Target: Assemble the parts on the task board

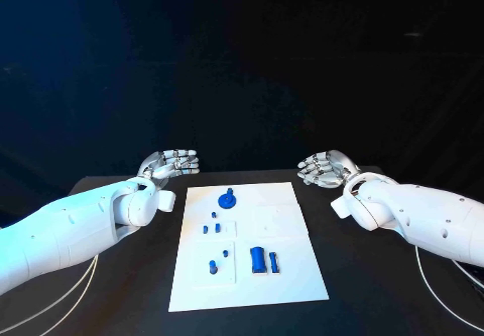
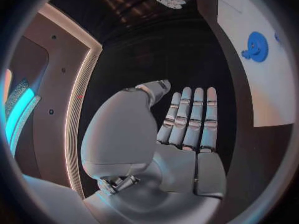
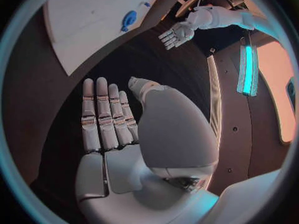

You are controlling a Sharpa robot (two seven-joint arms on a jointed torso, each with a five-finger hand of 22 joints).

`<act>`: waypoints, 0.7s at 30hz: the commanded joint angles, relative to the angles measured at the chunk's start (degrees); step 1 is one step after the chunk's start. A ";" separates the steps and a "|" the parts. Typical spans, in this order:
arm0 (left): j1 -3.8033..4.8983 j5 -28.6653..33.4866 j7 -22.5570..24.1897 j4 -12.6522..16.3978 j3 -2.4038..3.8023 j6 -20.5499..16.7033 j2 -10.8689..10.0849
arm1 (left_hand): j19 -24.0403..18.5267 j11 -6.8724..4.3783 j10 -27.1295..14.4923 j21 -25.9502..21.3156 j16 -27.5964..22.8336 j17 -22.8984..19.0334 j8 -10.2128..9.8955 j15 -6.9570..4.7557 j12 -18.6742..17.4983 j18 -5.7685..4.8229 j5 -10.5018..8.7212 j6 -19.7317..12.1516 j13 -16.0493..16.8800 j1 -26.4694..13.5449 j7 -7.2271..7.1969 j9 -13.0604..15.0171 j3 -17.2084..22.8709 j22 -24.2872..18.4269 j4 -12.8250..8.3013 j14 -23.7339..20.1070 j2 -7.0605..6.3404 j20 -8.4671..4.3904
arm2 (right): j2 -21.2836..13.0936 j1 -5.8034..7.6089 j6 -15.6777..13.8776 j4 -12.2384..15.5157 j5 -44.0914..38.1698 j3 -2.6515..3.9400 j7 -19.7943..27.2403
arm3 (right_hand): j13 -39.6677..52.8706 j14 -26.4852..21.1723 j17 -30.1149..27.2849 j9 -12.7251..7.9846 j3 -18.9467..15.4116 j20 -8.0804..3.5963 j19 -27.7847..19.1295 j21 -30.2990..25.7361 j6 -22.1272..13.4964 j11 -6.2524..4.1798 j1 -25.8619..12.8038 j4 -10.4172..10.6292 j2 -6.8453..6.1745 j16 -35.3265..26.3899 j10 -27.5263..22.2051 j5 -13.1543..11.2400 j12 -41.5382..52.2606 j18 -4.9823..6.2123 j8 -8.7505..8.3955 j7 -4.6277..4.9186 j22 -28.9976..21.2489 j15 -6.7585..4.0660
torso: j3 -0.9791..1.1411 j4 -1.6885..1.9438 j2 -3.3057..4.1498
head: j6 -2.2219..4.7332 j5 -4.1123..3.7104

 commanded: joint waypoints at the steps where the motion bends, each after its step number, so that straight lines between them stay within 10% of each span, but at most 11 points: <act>1: -0.13 3.15 3.69 -1.80 0.05 -0.81 1.07 | -0.24 0.50 -0.81 -3.63 -2.92 -0.69 -1.01 0.30 -2.72 0.28 -0.31 -0.87 -0.04 -0.25 -0.43 -0.93 -1.20 -2.64 0.43 -1.18 -0.36 0.50 | 1.68 -0.17 5.94 -2.32 7.48 0.18 8.30 | -3.36 -0.41 -1.48 -0.50 -0.30 0.33 -0.97 -0.35 0.42 0.02 -1.33 -0.93 0.21 -2.46 0.67 -0.28 -1.26 0.79 -1.07 0.26 -3.53 0.66 | 0.30 -0.25 -0.31 | 1.00 0.27; 4: -0.27 2.83 4.09 -2.84 0.05 -1.16 1.85 | -0.50 0.45 -2.77 -7.55 -6.33 -1.82 -1.43 0.36 -5.58 -0.62 -0.21 0.11 -0.08 0.03 -0.23 -1.82 -2.86 -5.59 0.61 -2.67 0.17 0.55 | 3.38 -0.34 6.36 -4.63 9.44 0.36 9.56 | -7.80 -1.83 -4.43 -1.23 -1.19 1.33 -2.52 -0.41 0.32 0.71 -2.52 -2.15 0.49 -6.07 0.30 -0.27 -3.82 0.85 -3.06 0.50 -10.06 1.57 | 0.56 -0.34 -0.32 | 1.21 0.20; 5: -0.17 1.20 1.15 -2.29 0.00 -0.41 1.34 | -39.64 -10.47 -56.72 -18.47 -20.14 -12.24 -11.82 -9.58 -9.66 -9.70 -10.63 -44.12 -3.69 -24.02 -7.97 -19.94 -32.64 -16.90 -8.71 -46.35 11.63 -16.09 | 2.63 -0.15 2.38 -3.23 3.87 0.29 3.83 | -15.98 -18.72 -25.70 -18.58 -28.13 -12.63 -54.18 -3.87 -47.20 -8.85 -25.74 -13.30 12.15 -15.57 -55.85 -8.86 -13.66 -9.75 -18.58 -11.40 -40.60 -6.10 | 0.19 -0.16 -0.20 | 0.80 0.20; 6: -0.20 1.19 1.19 -2.08 0.01 -0.62 1.30 | -39.64 -10.47 -56.72 -18.47 -20.14 -12.24 -11.82 -9.58 -9.66 -9.70 -10.63 -44.12 -3.69 -24.96 -7.97 -19.94 -32.64 -16.90 -8.71 -46.35 11.63 -16.09 | 2.58 -0.23 2.20 -3.02 4.10 0.35 3.93 | -15.98 -59.07 -25.70 -18.58 -28.13 -12.63 -54.18 -3.87 -47.20 -8.85 -26.98 -13.30 12.15 -15.57 -55.85 -8.86 -13.66 -9.75 -18.58 -11.40 -40.60 -6.10 | 0.19 -0.13 -0.22 | 0.86 0.18; 13: -0.72 1.01 1.82 1.70 0.19 -4.54 0.63 | -39.64 -10.47 -56.72 -18.47 -20.14 -12.24 -11.82 -9.58 -9.66 -9.70 -10.63 -44.12 -3.69 -38.13 -7.97 -19.94 -32.64 -16.90 -8.71 -46.35 11.63 -16.09 | 1.59 -1.52 -0.84 0.72 8.00 1.55 5.61 | -15.98 -59.07 -25.70 -18.58 -28.13 -12.63 -54.18 -3.87 -47.20 -8.85 -39.84 -13.30 12.15 -15.57 -55.85 -8.86 -13.66 -9.75 -18.58 -11.40 -40.60 -6.10 | 0.06 0.90 -1.06 | 2.87 -0.41; 14: -0.92 0.94 2.07 3.22 0.26 -6.11 0.37 | -39.64 -10.47 -56.72 -18.47 -20.14 -12.24 -11.82 -9.58 -9.66 -9.70 -10.63 -44.12 -3.69 -39.70 -7.97 -19.94 -32.64 -16.90 -8.71 -46.35 11.63 -16.09 | 1.19 -2.04 -2.07 2.23 9.59 2.04 6.29 | -15.98 -59.07 -25.70 -18.58 -28.13 -12.63 -54.18 -3.87 -47.20 -8.85 -81.00 -13.30 12.15 -15.57 -55.85 -8.86 -13.66 -9.75 -18.58 -11.40 -40.60 -6.10 | 0.04 1.13 -1.24 | 3.33 -0.55; 15: -1.09 0.88 2.27 4.40 0.32 -7.34 0.16 | -39.64 -10.47 -56.72 -18.47 -20.14 -12.24 -11.82 -9.58 -9.66 -9.70 -10.63 -44.12 -3.69 -80.04 -7.97 -19.94 -32.64 -16.90 -8.71 -46.35 11.63 -16.09 | 0.89 -2.44 -3.01 3.39 10.80 2.41 6.82 | -15.98 -59.07 -25.70 -18.58 -28.13 -12.63 -54.18 -3.87 -47.20 -8.85 -81.00 -13.30 12.15 -15.57 -55.85 -8.86 -13.66 -9.75 -18.58 -11.40 -40.60 -6.10 | 0.00 1.43 -1.49 | 3.92 -0.72; 21: -2.36 0.44 3.82 13.68 0.75 -16.94 -1.48 | -39.64 -10.47 -56.72 -18.47 -20.14 -12.24 -11.82 -9.58 -9.66 -9.70 -10.63 -44.12 -3.69 -80.04 -7.97 -19.94 -32.64 -16.90 -8.71 -46.35 11.63 -16.09 | -1.49 -5.57 -10.37 12.43 20.27 5.32 10.90 | -15.98 -59.07 -25.70 -18.58 -28.13 -12.63 -54.18 -3.87 -47.20 -8.85 -81.00 -13.30 12.15 -15.57 -55.85 -8.86 -13.66 -9.75 -18.58 -11.40 -40.60 -6.10 | -0.07 1.97 -1.92 | 4.95 -1.03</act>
